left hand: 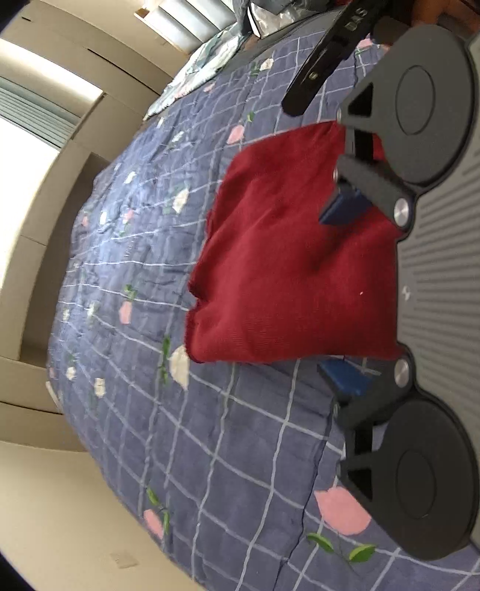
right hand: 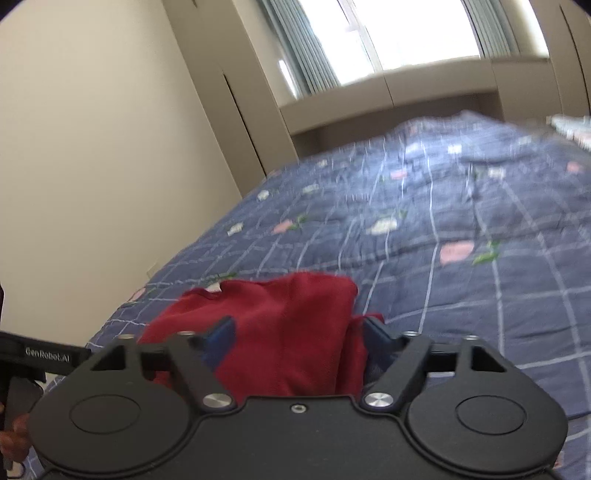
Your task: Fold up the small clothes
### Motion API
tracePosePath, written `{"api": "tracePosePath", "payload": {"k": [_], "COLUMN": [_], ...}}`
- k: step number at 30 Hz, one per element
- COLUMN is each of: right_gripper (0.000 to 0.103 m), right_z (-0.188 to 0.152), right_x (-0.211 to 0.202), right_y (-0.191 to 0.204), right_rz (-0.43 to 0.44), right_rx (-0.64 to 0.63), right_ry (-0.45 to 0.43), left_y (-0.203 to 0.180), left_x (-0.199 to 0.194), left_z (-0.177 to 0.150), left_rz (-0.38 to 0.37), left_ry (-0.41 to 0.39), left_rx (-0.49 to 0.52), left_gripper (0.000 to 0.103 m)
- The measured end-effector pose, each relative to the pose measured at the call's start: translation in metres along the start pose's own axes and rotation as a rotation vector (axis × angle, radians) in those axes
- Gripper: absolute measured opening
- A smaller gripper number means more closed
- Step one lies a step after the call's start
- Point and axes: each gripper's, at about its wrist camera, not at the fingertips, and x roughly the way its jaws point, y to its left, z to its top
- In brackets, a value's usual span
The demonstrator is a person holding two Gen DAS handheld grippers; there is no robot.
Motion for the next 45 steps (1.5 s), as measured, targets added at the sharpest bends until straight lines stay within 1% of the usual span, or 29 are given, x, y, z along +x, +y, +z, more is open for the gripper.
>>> {"api": "tracePosePath", "payload": {"k": [1, 2, 3, 5, 8, 10, 16, 21, 27, 31, 38, 45], "right_gripper": [0.090, 0.094, 0.096, 0.100, 0.102, 0.102, 0.102, 0.102, 0.102, 0.102, 0.102, 0.102], "right_z": [0.001, 0.002, 0.003, 0.005, 0.008, 0.008, -0.005, -0.024, -0.055, -0.075, -0.110, -0.135], "right_x": [-0.008, -0.015, -0.024, -0.040, -0.069, -0.086, -0.140, -0.180, -0.224, -0.246, -0.269, -0.279], "right_y": [0.003, 0.005, 0.007, 0.011, 0.019, 0.025, 0.043, 0.055, 0.070, 0.080, 0.094, 0.101], "right_rz": [-0.007, -0.011, -0.013, -0.012, -0.016, -0.021, -0.041, -0.047, -0.061, -0.070, -0.070, -0.094], "right_rx": [-0.007, -0.010, -0.011, -0.010, -0.017, -0.026, -0.055, -0.078, -0.128, -0.175, -0.206, -0.205], "right_ry": [-0.019, -0.036, -0.054, -0.082, -0.125, -0.144, -0.172, -0.186, -0.208, -0.213, -0.219, -0.228], "left_y": [-0.002, -0.004, -0.006, -0.011, -0.019, -0.025, -0.034, -0.036, -0.038, -0.040, -0.040, -0.037], "left_x": [-0.006, -0.014, -0.021, -0.038, -0.064, -0.081, -0.124, -0.153, -0.180, -0.193, -0.209, -0.211], "left_z": [-0.001, -0.003, -0.004, -0.010, -0.018, -0.026, -0.060, -0.095, -0.140, -0.166, -0.204, -0.227], "left_rz": [0.002, 0.006, 0.013, 0.041, 0.069, 0.086, 0.118, 0.133, 0.157, 0.149, 0.170, 0.178], "left_ry": [-0.014, -0.032, -0.050, -0.103, -0.163, -0.194, -0.267, -0.301, -0.344, -0.359, -0.389, -0.381], "left_rx": [0.004, 0.008, 0.010, 0.016, 0.039, 0.049, 0.062, 0.068, 0.080, 0.087, 0.094, 0.107], "left_gripper": [0.089, 0.094, 0.098, 0.102, 0.102, 0.102, 0.102, 0.103, 0.103, 0.103, 0.103, 0.103]}}
